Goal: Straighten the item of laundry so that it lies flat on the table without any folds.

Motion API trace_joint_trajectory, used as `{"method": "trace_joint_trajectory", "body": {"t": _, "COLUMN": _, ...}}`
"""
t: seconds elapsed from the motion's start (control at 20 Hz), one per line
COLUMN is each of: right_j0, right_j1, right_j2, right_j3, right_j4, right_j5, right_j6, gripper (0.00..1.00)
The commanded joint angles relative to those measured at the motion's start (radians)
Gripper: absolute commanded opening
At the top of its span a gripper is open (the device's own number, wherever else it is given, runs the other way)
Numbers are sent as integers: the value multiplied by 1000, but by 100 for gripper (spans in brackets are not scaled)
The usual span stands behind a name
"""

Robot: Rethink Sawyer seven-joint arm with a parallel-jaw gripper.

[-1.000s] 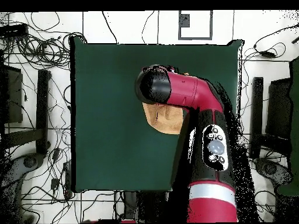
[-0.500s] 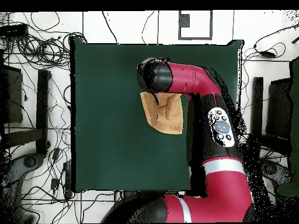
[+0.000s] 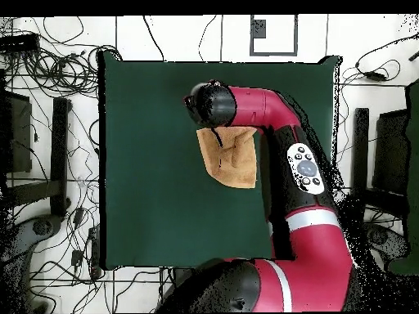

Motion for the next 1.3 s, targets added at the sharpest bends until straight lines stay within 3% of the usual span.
{"method": "trace_joint_trajectory", "body": {"t": 0.05, "right_j0": 3, "right_j1": -24, "right_j2": 159, "right_j3": 44, "right_j4": -52, "right_j5": 110, "right_j6": -243, "gripper": 100}}
{"method": "trace_joint_trajectory", "body": {"t": 0.35, "right_j0": -1, "right_j1": -75, "right_j2": 158, "right_j3": 88, "right_j4": -50, "right_j5": 118, "right_j6": -198, "gripper": 100}}
{"method": "trace_joint_trajectory", "body": {"t": 0.55, "right_j0": 10, "right_j1": -112, "right_j2": 138, "right_j3": 88, "right_j4": -13, "right_j5": 143, "right_j6": -97, "gripper": 100}}
{"method": "trace_joint_trajectory", "body": {"t": 0.9, "right_j0": 43, "right_j1": -106, "right_j2": 53, "right_j3": 54, "right_j4": 3, "right_j5": 206, "right_j6": 43, "gripper": 100}}
{"method": "trace_joint_trajectory", "body": {"t": 1.3, "right_j0": 48, "right_j1": -66, "right_j2": 16, "right_j3": 17, "right_j4": -21, "right_j5": 208, "right_j6": 72, "gripper": 100}}
